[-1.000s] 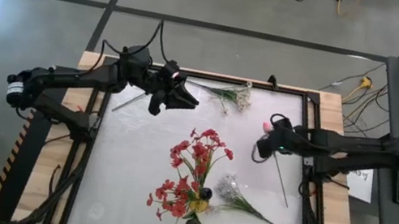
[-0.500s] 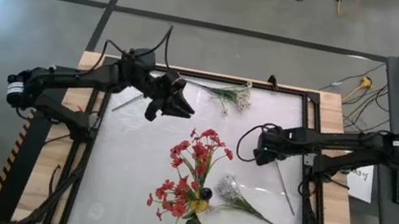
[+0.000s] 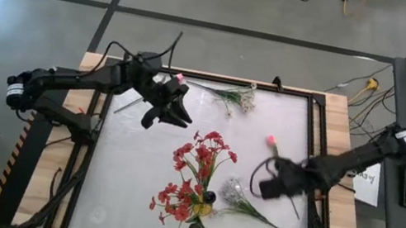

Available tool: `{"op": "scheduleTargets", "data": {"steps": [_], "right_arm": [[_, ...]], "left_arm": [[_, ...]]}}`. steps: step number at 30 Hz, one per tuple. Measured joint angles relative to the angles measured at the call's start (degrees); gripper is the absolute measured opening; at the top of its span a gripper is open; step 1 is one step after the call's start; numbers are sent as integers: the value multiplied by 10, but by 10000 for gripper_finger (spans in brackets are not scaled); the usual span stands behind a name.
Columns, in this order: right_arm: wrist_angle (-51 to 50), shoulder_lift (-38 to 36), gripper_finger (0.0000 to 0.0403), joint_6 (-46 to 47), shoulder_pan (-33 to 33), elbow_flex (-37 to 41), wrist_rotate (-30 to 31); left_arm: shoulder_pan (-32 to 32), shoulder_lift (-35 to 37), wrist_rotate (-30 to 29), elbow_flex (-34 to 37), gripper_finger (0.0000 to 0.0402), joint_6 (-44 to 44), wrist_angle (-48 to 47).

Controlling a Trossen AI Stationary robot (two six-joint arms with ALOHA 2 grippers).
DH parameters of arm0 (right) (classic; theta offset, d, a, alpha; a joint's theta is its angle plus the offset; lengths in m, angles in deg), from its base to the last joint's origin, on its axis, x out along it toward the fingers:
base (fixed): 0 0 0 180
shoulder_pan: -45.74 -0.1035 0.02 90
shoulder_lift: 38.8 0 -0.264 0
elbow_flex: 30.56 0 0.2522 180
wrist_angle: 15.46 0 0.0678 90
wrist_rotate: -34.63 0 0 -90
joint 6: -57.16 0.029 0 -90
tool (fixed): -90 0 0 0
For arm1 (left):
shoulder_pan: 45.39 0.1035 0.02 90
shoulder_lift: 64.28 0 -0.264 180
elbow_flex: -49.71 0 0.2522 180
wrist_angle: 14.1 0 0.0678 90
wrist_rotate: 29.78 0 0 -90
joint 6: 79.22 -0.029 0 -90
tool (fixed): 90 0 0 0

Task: Sort flowers into vase by color
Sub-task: Adjust the red vase

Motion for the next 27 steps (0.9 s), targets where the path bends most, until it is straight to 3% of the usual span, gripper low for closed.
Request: {"op": "scheduleTargets", "data": {"steps": [4,9,19,27], "right_arm": [[2,35,238,100,-100,-21,-38],[8,97,246,140,-166,-47,-103],[53,194,341,121,-196,-66,-204],[125,264,321,55,-204,-49,-237]], "left_arm": [[0,0,-1,0,99,-24,-1],[0,0,-4,0,99,-28,0],[0,0,-6,0,99,-21,1],[-1,-1,-30,0,99,-11,6]]}}
